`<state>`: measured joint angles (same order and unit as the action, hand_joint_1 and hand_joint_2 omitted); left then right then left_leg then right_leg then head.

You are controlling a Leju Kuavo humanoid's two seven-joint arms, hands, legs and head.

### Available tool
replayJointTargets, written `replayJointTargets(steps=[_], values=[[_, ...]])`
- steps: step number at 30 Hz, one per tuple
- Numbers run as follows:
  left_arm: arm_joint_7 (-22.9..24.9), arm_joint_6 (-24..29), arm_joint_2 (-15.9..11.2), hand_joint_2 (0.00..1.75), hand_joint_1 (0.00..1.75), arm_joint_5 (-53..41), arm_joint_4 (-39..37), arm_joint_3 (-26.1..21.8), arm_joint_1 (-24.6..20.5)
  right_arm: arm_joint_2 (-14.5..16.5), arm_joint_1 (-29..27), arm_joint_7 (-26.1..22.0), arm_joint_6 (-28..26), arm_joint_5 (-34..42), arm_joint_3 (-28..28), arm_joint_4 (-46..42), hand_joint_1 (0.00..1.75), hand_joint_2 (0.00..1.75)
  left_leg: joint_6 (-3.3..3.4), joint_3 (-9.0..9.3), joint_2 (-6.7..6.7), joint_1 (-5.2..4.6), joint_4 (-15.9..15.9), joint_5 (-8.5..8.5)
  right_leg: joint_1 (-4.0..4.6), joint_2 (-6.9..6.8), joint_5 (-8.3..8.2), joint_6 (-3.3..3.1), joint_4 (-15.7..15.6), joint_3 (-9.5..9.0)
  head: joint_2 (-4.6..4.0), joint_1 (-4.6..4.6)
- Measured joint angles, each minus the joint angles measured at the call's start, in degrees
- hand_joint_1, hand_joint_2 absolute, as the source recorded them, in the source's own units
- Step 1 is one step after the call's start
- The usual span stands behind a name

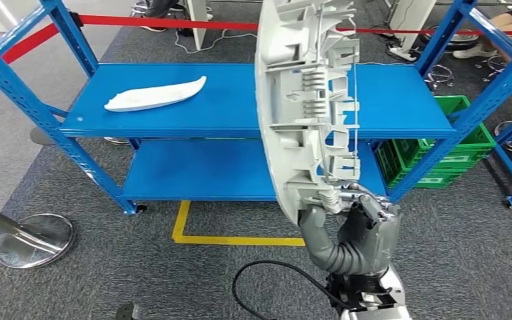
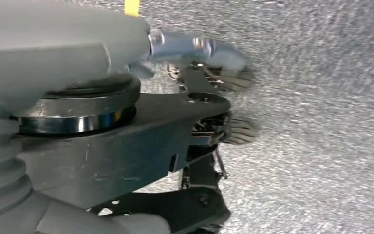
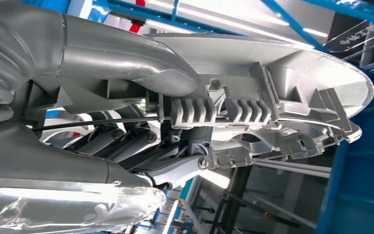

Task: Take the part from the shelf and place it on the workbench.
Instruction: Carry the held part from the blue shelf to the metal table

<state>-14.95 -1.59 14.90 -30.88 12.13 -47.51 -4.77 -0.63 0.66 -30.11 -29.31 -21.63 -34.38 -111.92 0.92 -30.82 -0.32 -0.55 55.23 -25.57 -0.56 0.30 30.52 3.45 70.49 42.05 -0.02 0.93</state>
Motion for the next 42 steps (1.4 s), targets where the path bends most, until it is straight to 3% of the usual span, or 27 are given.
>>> replayJointTargets(steps=[1, 2, 3, 5, 7, 8, 10, 11, 13, 15, 16, 18, 20, 22, 23, 25, 27, 28, 30, 31, 32, 33, 35, 37, 38, 41, 42], values=[[0.0, -0.01, 0.01, 1.75, 0.0, 0.0, 0.0, -0.05, 0.0, 0.0, 0.0, -0.01, 0.0, 0.01, 0.0, 0.01, 1.75, 1.75, -0.03, -0.75, 0.03, -0.01, 0.04, 0.61, 0.01, 0.0, 0.94, 0.08, 2.83, 0.19, 0.0, 0.01], [0.01, -0.02, 0.01, 1.75, 0.0, 0.0, 0.0, -0.1, 0.01, 0.0, 0.0, 0.0, 0.0, 0.01, 0.0, 0.03, 1.75, 1.75, -0.09, -1.51, 0.06, -0.01, 0.09, 1.2, 0.01, 0.0, 0.67, 0.12, 4.12, -0.34, 0.0, 0.01], [0.01, -0.03, 0.01, 1.75, 0.0, 0.0, 0.0, -0.14, 0.01, 0.0, 0.0, 0.0, 0.0, 0.02, 0.0, 0.04, 1.75, 1.75, -0.2, -2.33, 0.09, 0.0, 0.13, 1.82, 0.01, 0.0, -0.59, 0.11, 3.31, -1.93, 0.0, 0.01], [0.0, -0.03, 0.03, 1.75, 0.0, 0.01, 0.0, -0.18, 0.0, 0.0, 0.07, 0.01, 0.0, 0.03, 0.0, 0.06, 1.75, 1.75, -0.59, -3.72, 0.08, 0.03, 0.29, 2.92, 0.0, -0.01, -2.58, 0.03, -3.38, -7.61, 0.0, 0.03], [-0.01, -0.03, 0.05, 1.75, 0.0, 0.07, 0.0, -0.22, -0.01, 0.01, 0.19, 0.0, -0.01, 0.04, 0.0, 0.07, 1.75, 1.75, -1.16, -4.59, 0.04, -0.06, 0.55, 3.89, 0.15, 0.1, -1.96, -0.33, -10.8, -12.74, 0.0, -0.02], [-0.01, -0.03, 0.06, 1.75, 0.0, 0.1, 0.0, -0.24, -0.03, 0.01, 0.23, -0.01, -0.02, 0.04, 0.0, 0.09, 1.75, 1.75, -1.46, -4.81, 0.04, -0.08, 0.61, 4.34, 0.28, 0.17, -1.35, -0.62, -12.61, -13.68, 0.01, 0.0], [-0.02, -0.03, 0.07, 1.75, 0.0, 0.16, 0.0, -0.28, -0.04, 0.02, 0.23, -0.03, -0.09, 0.05, 0.01, 0.14, 1.75, 1.75, -2.09, -5.19, 0.02, 0.01, 0.65, 5.1, 0.4, 0.18, -1.81, -1.54, -12.99, -13.21, 0.01, 0.08], [-0.02, -0.01, 0.08, 1.75, 0.0, 0.17, 0.0, -0.31, -0.05, 0.04, 0.27, -0.05, -0.13, 0.05, 0.01, 0.16, 1.75, 1.75, -2.44, -5.55, 0.01, 0.09, 1.06, 4.5, 0.36, 0.14, -2.27, -2.1, -12.95, -12.74, 0.01, 0.04], [-0.03, 0.04, 0.07, 1.75, 0.0, 0.19, 0.0, -0.34, -0.04, 0.15, 0.32, -0.08, -0.17, 0.05, 0.02, 0.17, 1.75, 1.75, -3.06, -6.94, -0.01, 0.2, 4.61, 0.39, 0.22, 0.01, -3.53, -3.03, -13.01, -11.57, 0.0, -0.2], [-0.08, 0.1, 0.07, 1.75, 0.0, 0.24, 0.0, -0.35, -0.1, 0.26, 0.3, -0.09, -0.21, 0.04, 0.02, 0.2, 1.75, 1.75, -3.45, -8.86, -0.01, 0.25, 11.76, -5.07, 0.29, -0.03, -4.82, -3.36, -12.95, -10.04, 0.0, -0.35], [-0.1, 0.11, 0.07, 1.75, 0.0, 0.26, 0.0, -0.37, -0.12, 0.3, 0.29, -0.09, -0.22, 0.07, 0.02, 0.25, 1.75, 1.75, -3.53, -9.43, -0.01, 0.26, 14.96, -6.42, 0.34, -0.06, -5.45, -3.37, -12.92, -9.2, 0.0, -0.35], [-0.14, 0.13, 0.08, 1.75, 0.0, 0.28, 0.0, -0.38, -0.15, 0.37, 0.28, -0.03, -0.24, 0.29, 0.01, 0.42, 1.75, 1.75, -3.49, -8.45, -0.01, 0.27, 16.86, -5.47, 0.41, -0.11, -6.69, -3.26, -12.87, -7.54, 0.0, -0.35], [-0.16, 0.12, 0.13, 1.75, 0.0, 0.28, 0.01, -0.4, -0.2, 0.57, 0.29, 0.09, 0.12, 1.24, -0.04, 0.66, 1.75, 1.75, -3.25, -4.16, -0.01, 0.29, 12.0, -2.59, 0.43, -0.08, -7.85, -3.03, -12.84, -6.15, 0.0, -0.36], [-0.22, 0.05, 0.27, 1.75, 0.0, 0.22, 0.02, -0.43, -0.33, 0.87, 0.38, 0.24, 1.47, 4.07, -0.11, 0.87, 1.75, 1.75, -2.87, 1.12, -0.09, 0.24, 4.23, -1.94, 0.56, -0.07, -8.94, -2.59, -12.82, -5.04, 0.0, -0.31], [-0.27, 0.01, 0.34, 1.75, 0.0, 0.19, 0.02, -0.45, -0.39, 0.99, 0.44, 0.32, 2.35, 5.75, -0.13, 0.98, 1.75, 1.75, -2.62, 2.61, -0.18, 0.14, 1.45, -2.23, 0.57, -0.1, -9.61, -2.29, -12.89, -4.56, 0.0, -0.29], [-0.34, -0.08, 0.41, 1.75, 0.0, 0.15, 0.02, -0.54, -0.28, 1.07, 0.44, 0.38, 3.81, 8.19, -0.09, 1.29, 1.75, 1.75, -1.87, 2.83, -0.32, -0.13, -0.65, -2.25, 0.44, -0.16, -10.95, -1.65, -13.18, -3.78, 0.0, -0.24], [-0.36, -0.1, 0.39, 1.75, 0.0, 0.14, 0.02, -0.68, 0.0, 1.09, 0.29, 0.3, 4.64, 9.36, -0.02, 1.71, 1.75, 1.75, -0.99, 1.92, -0.16, -0.14, -0.79, -1.25, 0.27, -0.14, -9.74, -1.09, -12.18, -2.78, 0.0, -0.21], [-0.38, -0.09, 0.38, 1.75, 0.0, 0.14, 0.02, -0.76, 0.07, 1.15, 0.23, 0.29, 4.79, 9.66, 0.02, 1.89, 1.75, 1.75, -0.61, 1.5, -0.06, -0.07, -0.89, -0.73, 0.24, -0.11, -7.7, -0.88, -10.1, -2.03, 0.0, -0.17], [-0.45, -0.01, 0.38, 1.75, 0.0, 0.15, 0.02, -1.04, 0.06, 1.48, 0.2, 0.24, 4.55, 9.72, 0.21, 2.25, 1.75, 1.75, -0.14, 0.6, 0.0, -0.08, -0.83, 0.16, 0.26, -0.11, -2.34, -0.64, -2.82, -0.17, 0.0, -0.02], [-0.48, 0.06, 0.38, 1.75, 0.0, 0.16, 0.02, -1.22, 0.03, 1.71, 0.2, 0.18, 4.23, 9.61, 0.4, 2.44, 1.75, 1.75, -0.07, 0.11, 0.01, -0.12, -0.74, 0.55, 0.27, -0.11, -0.63, -0.58, 0.76, 0.44, 0.0, -0.02], [-0.5, 0.14, 0.39, 1.75, 0.0, 0.17, 0.02, -1.39, 0.03, 1.94, 0.2, 0.09, 3.86, 9.47, 0.65, 2.63, 1.75, 1.75, -0.05, -0.41, 0.02, -0.17, -0.59, 0.91, 0.3, -0.11, -0.02, -0.6, 3.0, 0.42, 0.0, -0.01], [-0.5, 0.25, 0.39, 1.75, 0.0, 0.19, 0.02, -1.54, 0.03, 2.17, 0.2, 0.03, 3.53, 9.34, 0.92, 2.79, 1.75, 1.75, -0.07, -0.95, 0.02, -0.21, -0.39, 1.22, 0.34, -0.11, -0.51, -0.71, 3.15, -0.61, 0.0, -0.02], [-0.51, 0.39, 0.39, 1.75, 0.0, 0.21, 0.02, -1.67, 0.02, 2.58, 0.22, -0.01, 3.17, 9.21, 1.32, 2.93, 1.75, 1.75, -0.2, -1.89, 0.01, -0.24, 0.09, 1.69, 0.49, -0.11, -2.89, -1.14, -2.54, -5.46, 0.0, -0.01], [-0.52, 0.42, 0.43, 1.75, 0.0, 0.21, 0.02, -1.7, -0.02, 2.99, 0.3, -0.03, 3.1, 9.16, 1.47, 2.97, 1.75, 1.75, -0.59, -2.63, 0.02, -0.34, 0.47, 2.21, 0.73, -0.05, -3.5, -1.58, -9.99, -10.61, 0.0, -0.04], [-0.54, 0.42, 0.45, 1.75, 0.0, 0.21, 0.02, -1.72, -0.05, 3.16, 0.31, -0.06, 3.09, 9.15, 1.51, 2.98, 1.75, 1.75, -0.86, -2.87, 0.05, -0.35, 0.57, 2.54, 0.86, 0.01, -3.32, -1.73, -12.06, -11.85, 0.0, -0.06], [-0.55, 0.43, 0.44, 1.75, 0.0, 0.21, 0.02, -1.74, -0.12, 3.4, 0.3, -0.13, 3.1, 9.13, 1.59, 3.03, 1.75, 1.75, -1.78, -3.54, 0.03, -0.24, 0.66, 3.34, 0.97, 0.03, -3.92, -2.36, -13.08, -11.48, 0.0, -0.06], [-0.56, 0.45, 0.43, 1.75, 0.0, 0.21, 0.02, -1.75, -0.12, 3.5, 0.31, -0.14, 3.1, 9.13, 1.62, 3.04, 1.75, 1.75, -2.15, -3.95, 0.0, -0.22, 1.15, 2.61, 0.86, -0.05, -4.37, -2.71, -13.18, -11.06, 0.0, -0.13]])
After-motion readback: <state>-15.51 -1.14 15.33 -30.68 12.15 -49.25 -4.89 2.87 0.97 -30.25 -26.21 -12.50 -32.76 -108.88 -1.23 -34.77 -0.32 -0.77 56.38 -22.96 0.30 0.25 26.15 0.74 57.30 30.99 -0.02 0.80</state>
